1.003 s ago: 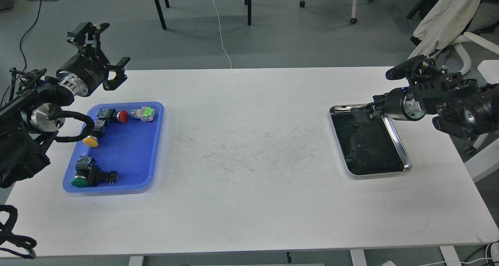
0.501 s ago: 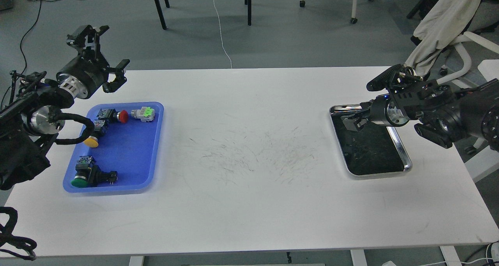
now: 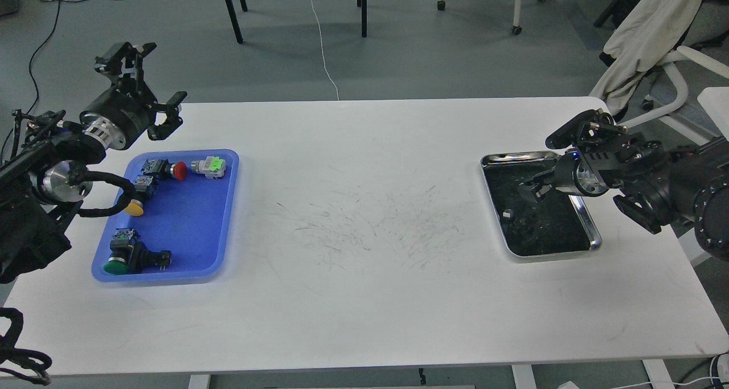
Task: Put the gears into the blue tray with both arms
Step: 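Lower the right gripper and grasp the small black gear in the tray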
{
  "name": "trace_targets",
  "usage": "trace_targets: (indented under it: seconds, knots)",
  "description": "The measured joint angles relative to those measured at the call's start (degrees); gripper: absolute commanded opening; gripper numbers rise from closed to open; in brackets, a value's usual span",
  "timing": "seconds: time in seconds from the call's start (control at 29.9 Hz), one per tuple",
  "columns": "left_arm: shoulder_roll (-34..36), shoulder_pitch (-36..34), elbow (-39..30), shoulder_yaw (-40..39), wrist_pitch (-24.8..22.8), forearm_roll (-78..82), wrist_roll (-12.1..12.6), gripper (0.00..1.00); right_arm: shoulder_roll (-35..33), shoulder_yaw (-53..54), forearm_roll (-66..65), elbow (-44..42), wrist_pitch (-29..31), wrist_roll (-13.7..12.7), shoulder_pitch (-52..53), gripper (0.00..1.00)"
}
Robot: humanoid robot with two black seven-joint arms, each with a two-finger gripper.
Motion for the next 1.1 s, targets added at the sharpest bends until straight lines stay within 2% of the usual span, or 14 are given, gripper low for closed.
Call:
trace_targets:
  seconds: [0.1, 1.1]
  knots:
    - [0.00, 0.01, 0.00, 0.00, 0.05, 0.00, 0.00, 0.99, 0.11, 0.55, 0.00, -0.36, 0.18, 0.00, -0.39, 0.64]
    - [0.13, 0.10, 0.02, -0.09, 0.00, 0.00, -0.35, 0.99, 1.65, 4.33, -0.03, -1.16, 0.71, -0.19, -1.64, 0.61]
